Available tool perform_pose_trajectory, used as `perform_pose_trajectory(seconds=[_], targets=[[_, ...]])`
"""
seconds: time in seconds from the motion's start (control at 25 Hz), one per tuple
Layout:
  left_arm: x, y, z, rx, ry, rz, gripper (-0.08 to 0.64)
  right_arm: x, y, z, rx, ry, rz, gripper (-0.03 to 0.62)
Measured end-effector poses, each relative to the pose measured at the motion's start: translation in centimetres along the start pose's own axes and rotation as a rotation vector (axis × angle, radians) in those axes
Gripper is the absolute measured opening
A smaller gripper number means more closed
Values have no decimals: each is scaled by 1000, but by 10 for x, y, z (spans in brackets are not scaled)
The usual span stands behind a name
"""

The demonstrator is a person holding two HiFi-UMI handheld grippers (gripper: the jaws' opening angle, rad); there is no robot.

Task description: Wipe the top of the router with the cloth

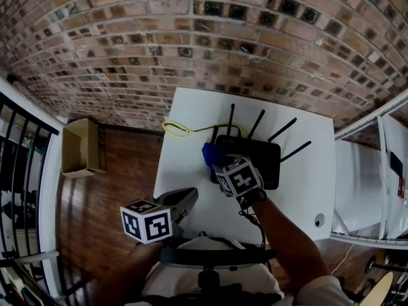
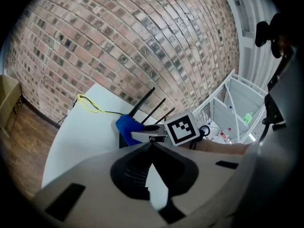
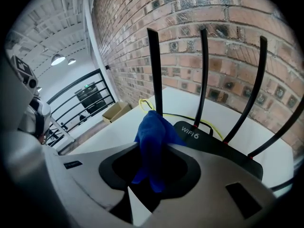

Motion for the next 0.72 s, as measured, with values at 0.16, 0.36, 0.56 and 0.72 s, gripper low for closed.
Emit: perform_pose_trajectory(seconds=[0.16,0.36,0.56,0.72], targets=[[-1,0,1,7,12,-4,28,-2,-7,-3,15,-10,27,129],[-2,1,0,20,26,-11,28,-13,-27,-10,35,-8,91,129],[-6,6,-2,35,30,-24,28,-11,-54,-5,64,49,163,127],[-6,11,-2,47,43,-45,28,0,-70,11,114,118,188,127]])
Point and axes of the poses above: the fingertips, and each gripper's own axes: y forward along the fingers, z to its right, x out of its underside, the point moved 1 cm from there along -y, backward along the fingers, and after that the axes turned 14 degrees about -x, right-handed, at the moved point
